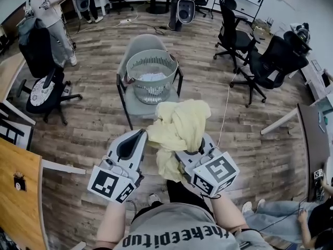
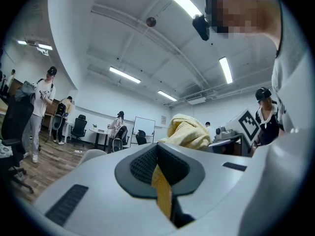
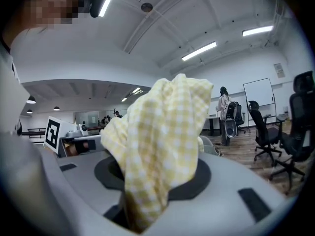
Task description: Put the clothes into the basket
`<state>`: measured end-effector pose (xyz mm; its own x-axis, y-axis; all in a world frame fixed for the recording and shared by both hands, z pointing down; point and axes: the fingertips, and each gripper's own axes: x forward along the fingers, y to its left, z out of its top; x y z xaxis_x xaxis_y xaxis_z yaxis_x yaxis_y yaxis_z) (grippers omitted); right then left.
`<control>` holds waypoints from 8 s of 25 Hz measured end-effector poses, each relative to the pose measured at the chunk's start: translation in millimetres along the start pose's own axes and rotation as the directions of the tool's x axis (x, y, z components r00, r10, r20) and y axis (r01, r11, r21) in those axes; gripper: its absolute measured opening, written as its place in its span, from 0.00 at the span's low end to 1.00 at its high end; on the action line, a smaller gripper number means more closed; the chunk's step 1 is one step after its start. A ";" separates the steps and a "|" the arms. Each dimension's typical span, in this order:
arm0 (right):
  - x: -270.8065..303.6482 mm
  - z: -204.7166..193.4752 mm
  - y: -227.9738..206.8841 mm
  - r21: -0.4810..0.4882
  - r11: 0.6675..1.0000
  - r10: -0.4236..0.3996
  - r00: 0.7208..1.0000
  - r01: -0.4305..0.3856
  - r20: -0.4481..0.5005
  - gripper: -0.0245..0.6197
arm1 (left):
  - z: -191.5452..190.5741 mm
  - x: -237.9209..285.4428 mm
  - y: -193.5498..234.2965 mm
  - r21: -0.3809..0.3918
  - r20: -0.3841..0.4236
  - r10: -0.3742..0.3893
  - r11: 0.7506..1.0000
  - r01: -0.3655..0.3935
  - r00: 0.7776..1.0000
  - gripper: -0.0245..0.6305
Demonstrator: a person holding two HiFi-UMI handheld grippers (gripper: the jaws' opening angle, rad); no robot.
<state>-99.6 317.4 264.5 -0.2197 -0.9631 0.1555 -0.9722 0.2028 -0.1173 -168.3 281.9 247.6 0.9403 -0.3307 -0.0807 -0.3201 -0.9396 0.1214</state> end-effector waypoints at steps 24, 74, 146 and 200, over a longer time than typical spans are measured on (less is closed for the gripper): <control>71.5 37.5 -165.3 -0.008 0.991 0.132 0.991 -0.132 0.021 0.33 | 0.1 167.2 42.6 0.038 0.028 0.124 0.991 -0.125 0.992 0.06; 277.8 57.4 -234.6 0.092 0.990 -0.104 0.995 0.103 0.001 0.33 | 1.1 266.9 261.3 0.001 -0.066 -0.064 0.998 0.064 0.996 0.06; 453.9 17.0 -317.7 0.045 0.952 0.307 0.933 -0.304 -0.187 0.34 | -26.9 304.8 373.7 -0.031 -0.070 0.449 0.892 -0.451 0.891 0.06; 487.5 -177.0 -295.8 0.047 0.892 0.354 0.630 -0.449 -0.691 0.44 | -111.3 282.3 398.2 -0.137 -0.228 0.468 0.853 -0.504 0.854 0.06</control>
<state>66.5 -180.8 548.6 -0.5385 -0.4132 0.7343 -0.7648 0.6054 -0.2202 -17.5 -175.8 383.3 0.6794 -0.7020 0.2135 -0.7310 -0.6225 0.2795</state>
